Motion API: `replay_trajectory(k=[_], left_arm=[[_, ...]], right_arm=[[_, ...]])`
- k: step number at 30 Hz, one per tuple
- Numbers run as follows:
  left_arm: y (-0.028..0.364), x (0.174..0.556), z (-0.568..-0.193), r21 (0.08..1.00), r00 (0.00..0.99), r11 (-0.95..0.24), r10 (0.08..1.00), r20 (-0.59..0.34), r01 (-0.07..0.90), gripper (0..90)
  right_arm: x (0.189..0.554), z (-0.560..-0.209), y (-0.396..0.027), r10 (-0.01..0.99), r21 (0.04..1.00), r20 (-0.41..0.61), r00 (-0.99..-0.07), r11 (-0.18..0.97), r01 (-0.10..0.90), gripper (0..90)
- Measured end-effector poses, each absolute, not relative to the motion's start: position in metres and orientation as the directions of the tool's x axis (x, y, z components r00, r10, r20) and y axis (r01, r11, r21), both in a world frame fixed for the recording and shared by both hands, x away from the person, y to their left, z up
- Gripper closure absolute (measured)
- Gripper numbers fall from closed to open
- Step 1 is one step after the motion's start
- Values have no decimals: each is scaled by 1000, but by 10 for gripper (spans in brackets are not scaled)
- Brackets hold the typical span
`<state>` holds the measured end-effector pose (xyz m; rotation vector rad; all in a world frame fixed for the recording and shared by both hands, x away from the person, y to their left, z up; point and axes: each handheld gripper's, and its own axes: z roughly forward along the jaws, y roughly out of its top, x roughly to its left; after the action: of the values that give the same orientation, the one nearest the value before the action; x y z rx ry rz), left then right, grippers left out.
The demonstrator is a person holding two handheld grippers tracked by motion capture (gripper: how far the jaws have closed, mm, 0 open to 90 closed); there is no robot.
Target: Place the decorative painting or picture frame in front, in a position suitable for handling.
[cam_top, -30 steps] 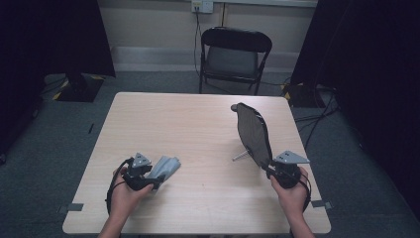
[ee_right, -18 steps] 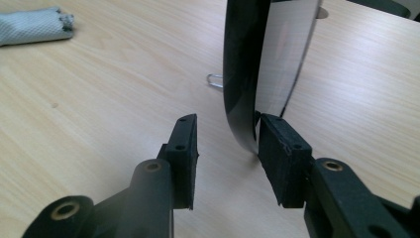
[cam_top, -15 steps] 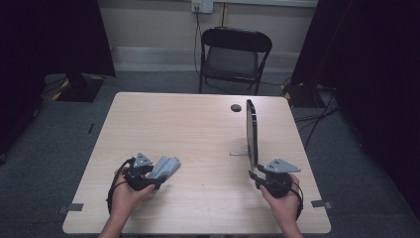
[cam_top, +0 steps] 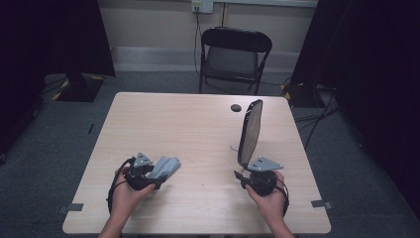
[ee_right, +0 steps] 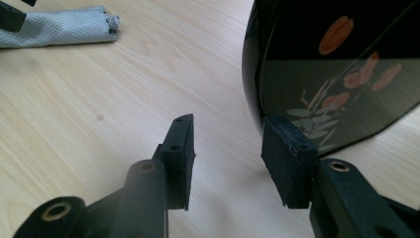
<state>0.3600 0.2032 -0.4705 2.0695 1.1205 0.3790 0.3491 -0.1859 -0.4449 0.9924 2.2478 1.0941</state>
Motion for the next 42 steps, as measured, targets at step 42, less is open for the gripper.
replay_trajectory(k=[42], left_arm=[[197, 360, -471, 719, 578, -344, 811, -97, 604, 328]], right_arm=[[416, -459, -147, 697, 779, -40, -716, 470, 414, 412]])
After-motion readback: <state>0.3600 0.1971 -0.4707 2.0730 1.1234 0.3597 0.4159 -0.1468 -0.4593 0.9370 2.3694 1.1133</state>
